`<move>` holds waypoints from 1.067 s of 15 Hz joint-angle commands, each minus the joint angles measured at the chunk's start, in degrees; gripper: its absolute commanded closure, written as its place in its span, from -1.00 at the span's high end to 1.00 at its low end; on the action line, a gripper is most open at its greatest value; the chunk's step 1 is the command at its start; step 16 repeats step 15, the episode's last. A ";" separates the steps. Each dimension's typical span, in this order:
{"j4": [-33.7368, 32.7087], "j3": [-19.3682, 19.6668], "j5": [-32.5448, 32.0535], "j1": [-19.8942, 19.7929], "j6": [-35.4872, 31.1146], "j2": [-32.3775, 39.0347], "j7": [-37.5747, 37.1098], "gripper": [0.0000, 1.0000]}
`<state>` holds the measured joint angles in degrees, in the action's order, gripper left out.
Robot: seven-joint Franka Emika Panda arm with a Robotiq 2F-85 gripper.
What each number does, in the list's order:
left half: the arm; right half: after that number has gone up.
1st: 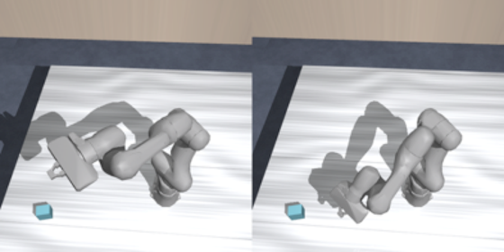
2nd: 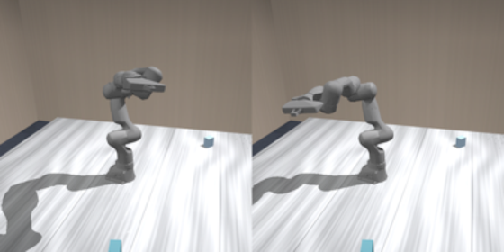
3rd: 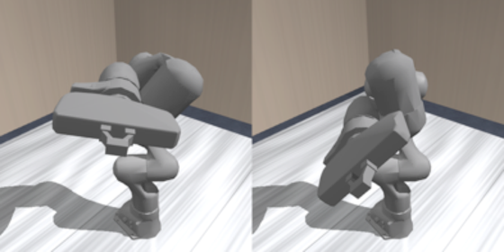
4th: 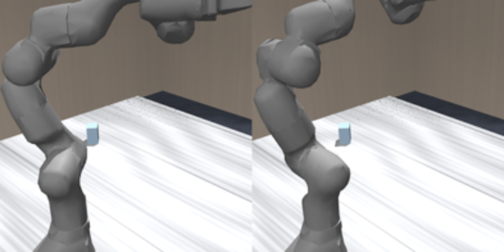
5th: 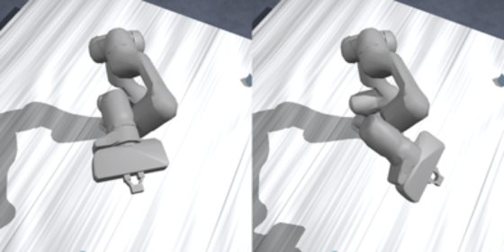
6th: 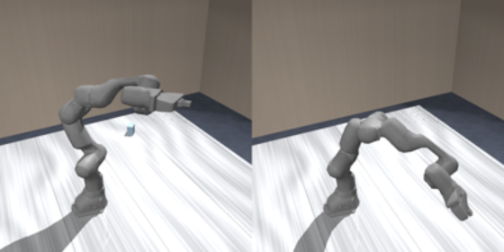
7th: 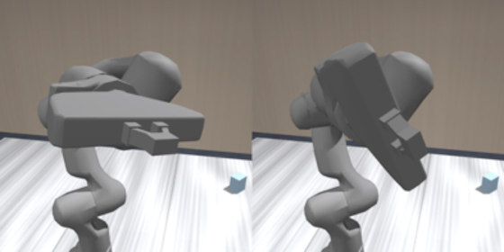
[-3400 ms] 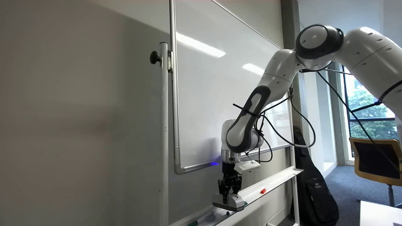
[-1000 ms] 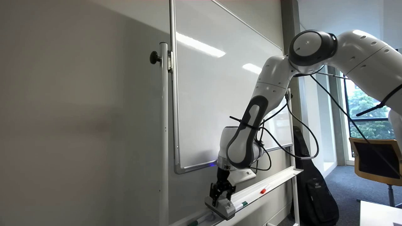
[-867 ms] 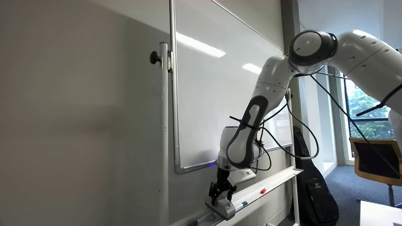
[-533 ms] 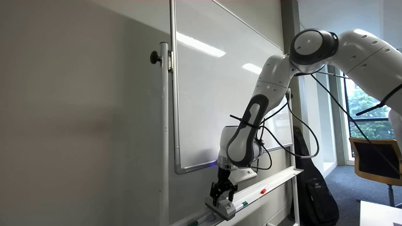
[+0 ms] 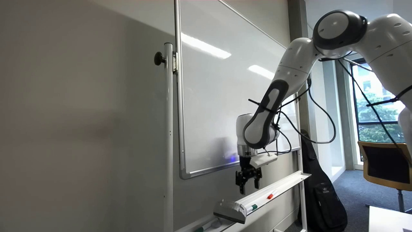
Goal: Move the eraser to the left
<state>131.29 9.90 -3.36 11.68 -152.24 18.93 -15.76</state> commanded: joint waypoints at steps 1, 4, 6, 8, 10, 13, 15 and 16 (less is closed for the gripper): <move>7.20 1.96 -6.73 -1.97 6.71 -12.85 -4.15 1.00; 8.59 0.04 -7.44 -6.31 12.89 -19.46 -3.28 1.00; 8.72 -1.17 -5.66 -8.61 16.18 -21.54 -1.64 1.00; 8.76 -2.19 -0.43 -10.21 18.85 -22.23 3.98 1.00; 8.90 -2.84 5.47 -10.97 20.67 -21.81 9.64 1.00; 7.82 -3.67 4.04 -11.57 19.70 -20.71 7.80 1.00; 8.02 -3.76 4.19 -11.55 19.70 -20.71 7.83 1.00; 8.02 -3.76 4.19 -11.55 19.70 -20.71 7.83 1.00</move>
